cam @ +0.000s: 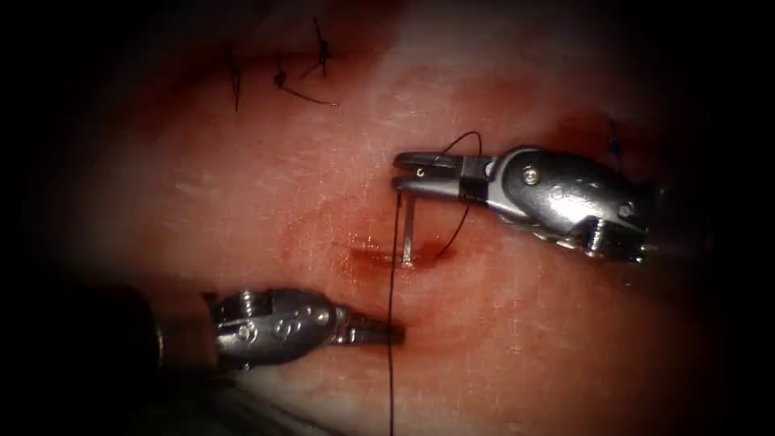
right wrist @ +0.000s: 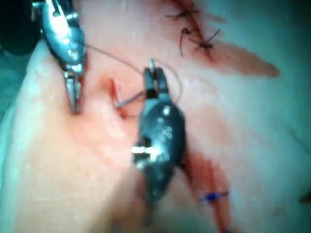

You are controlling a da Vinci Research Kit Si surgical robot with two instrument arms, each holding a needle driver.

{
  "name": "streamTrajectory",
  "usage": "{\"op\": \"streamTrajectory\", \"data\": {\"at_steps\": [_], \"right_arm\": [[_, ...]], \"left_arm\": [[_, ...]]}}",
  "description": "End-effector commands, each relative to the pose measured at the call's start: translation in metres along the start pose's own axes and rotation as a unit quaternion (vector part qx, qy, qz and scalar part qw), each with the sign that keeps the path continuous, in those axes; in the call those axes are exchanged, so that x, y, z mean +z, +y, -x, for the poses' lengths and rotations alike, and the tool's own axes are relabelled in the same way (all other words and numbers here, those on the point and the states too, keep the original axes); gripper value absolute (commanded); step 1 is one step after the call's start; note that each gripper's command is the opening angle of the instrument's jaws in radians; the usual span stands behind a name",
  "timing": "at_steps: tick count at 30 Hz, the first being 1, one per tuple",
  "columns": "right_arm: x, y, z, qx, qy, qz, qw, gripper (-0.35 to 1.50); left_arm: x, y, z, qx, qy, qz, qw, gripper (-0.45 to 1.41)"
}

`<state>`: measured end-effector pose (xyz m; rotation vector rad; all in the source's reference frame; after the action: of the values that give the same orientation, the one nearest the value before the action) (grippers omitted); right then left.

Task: Wound Closure

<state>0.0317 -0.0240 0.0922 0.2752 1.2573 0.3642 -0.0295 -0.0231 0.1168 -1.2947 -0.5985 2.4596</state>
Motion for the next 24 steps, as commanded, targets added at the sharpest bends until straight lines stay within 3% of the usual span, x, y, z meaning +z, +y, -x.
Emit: {"op": "streamTrajectory", "data": {"at_steps": [1,24], "right_arm": [[0.0008,-0.0002,0.0003,0.008,0.001,-0.001,1.000,-0.35],[0.0013,-0.0005,-0.0002,0.147,-0.006,-0.009,0.989,-0.35]], "left_arm": [[0.0009,0.0002,0.0005,-0.001,0.001,0.002,1.000,-0.45],[0.0011,-0.0001,0.0015,0.007,-0.002,0.001,1.000,-0.45]]}}
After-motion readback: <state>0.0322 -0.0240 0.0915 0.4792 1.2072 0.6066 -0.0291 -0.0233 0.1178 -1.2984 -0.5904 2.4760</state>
